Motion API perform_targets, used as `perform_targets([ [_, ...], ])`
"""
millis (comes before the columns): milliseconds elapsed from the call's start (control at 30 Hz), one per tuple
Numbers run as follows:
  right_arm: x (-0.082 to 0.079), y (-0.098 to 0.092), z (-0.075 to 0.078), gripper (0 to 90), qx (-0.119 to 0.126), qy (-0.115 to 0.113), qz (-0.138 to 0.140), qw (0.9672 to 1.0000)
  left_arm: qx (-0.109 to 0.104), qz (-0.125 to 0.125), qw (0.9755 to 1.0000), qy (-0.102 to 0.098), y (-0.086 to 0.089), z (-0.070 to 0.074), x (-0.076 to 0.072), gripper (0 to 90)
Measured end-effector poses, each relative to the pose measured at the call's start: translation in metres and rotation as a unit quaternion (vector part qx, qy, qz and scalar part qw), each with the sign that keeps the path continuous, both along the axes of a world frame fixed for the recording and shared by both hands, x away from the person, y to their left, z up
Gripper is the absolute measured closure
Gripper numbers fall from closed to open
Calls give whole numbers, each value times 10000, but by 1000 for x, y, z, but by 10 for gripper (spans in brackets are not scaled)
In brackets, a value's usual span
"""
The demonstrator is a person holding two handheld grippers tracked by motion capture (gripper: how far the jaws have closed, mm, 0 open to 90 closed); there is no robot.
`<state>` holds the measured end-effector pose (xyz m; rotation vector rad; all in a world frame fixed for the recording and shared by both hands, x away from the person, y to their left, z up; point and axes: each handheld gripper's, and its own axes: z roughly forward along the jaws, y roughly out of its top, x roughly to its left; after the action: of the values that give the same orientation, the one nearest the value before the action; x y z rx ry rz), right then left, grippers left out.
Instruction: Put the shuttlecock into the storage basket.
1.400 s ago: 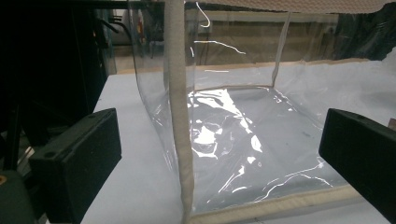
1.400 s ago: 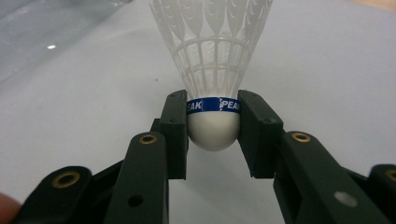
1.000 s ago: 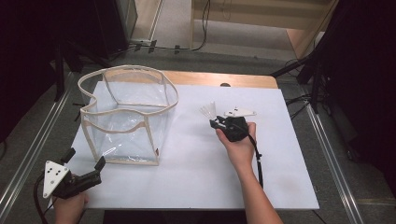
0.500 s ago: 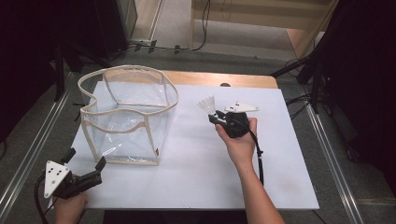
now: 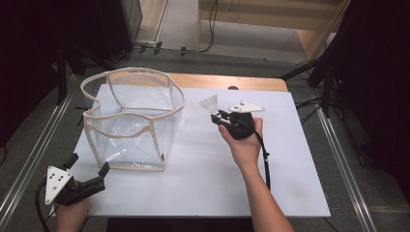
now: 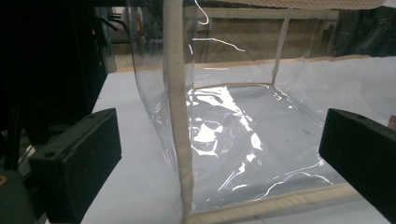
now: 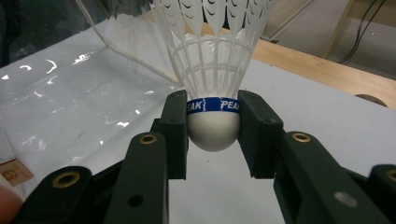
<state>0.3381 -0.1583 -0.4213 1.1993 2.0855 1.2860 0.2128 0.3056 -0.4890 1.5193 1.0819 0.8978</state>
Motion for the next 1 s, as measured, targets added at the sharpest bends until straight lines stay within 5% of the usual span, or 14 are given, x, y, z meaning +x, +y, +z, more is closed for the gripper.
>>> perform_targets([
  [1000, 2, 20, 40, 636, 115, -416, 48, 9991, -38, -10, 10000, 57, 0, 0, 1, 0],
])
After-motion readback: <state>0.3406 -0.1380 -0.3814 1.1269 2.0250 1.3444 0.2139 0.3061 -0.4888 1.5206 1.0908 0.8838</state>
